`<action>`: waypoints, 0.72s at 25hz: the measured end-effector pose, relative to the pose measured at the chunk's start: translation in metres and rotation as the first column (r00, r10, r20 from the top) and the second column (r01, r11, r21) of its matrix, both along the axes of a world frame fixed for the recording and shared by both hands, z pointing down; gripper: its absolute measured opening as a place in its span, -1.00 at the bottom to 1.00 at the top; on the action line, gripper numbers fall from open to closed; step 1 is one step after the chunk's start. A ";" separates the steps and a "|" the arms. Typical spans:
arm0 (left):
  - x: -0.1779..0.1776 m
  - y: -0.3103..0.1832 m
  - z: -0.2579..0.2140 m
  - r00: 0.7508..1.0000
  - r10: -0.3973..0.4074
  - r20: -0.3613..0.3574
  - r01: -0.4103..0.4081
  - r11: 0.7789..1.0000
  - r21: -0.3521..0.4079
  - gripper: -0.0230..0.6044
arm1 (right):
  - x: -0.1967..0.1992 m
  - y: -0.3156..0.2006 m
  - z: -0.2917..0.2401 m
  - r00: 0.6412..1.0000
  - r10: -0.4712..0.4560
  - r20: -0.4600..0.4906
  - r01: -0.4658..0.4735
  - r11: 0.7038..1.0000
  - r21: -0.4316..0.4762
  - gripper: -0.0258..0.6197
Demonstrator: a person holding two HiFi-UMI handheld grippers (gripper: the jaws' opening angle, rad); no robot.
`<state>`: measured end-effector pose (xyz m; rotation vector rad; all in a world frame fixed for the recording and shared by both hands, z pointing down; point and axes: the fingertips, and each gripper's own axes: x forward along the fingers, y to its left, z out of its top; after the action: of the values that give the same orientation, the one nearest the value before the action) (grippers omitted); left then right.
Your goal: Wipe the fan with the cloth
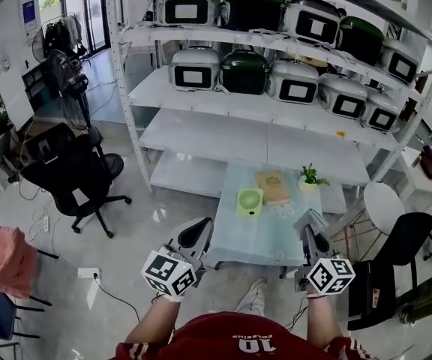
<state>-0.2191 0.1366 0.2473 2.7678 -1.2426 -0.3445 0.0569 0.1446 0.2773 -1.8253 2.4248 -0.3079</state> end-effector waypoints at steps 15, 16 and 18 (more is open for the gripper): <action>-0.011 0.019 -0.006 1.000 -0.010 0.004 0.010 1.000 -0.003 -0.91 | -0.016 0.017 -0.009 0.998 -0.028 -0.051 0.029 1.000 0.003 -0.85; -0.011 0.020 -0.006 1.000 -0.009 0.013 0.009 1.000 -0.002 -0.91 | -0.017 0.018 -0.010 0.998 -0.030 -0.051 0.030 1.000 0.004 -0.85; -0.011 0.021 -0.006 1.000 -0.008 0.027 0.008 1.000 -0.001 -0.91 | -0.018 0.019 -0.011 0.998 -0.032 -0.053 0.032 0.999 0.003 -0.85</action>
<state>-0.2298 0.1581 0.2416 2.7763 -1.2602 -0.3083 0.0390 0.1634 0.2666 -1.8177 2.4901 -0.2610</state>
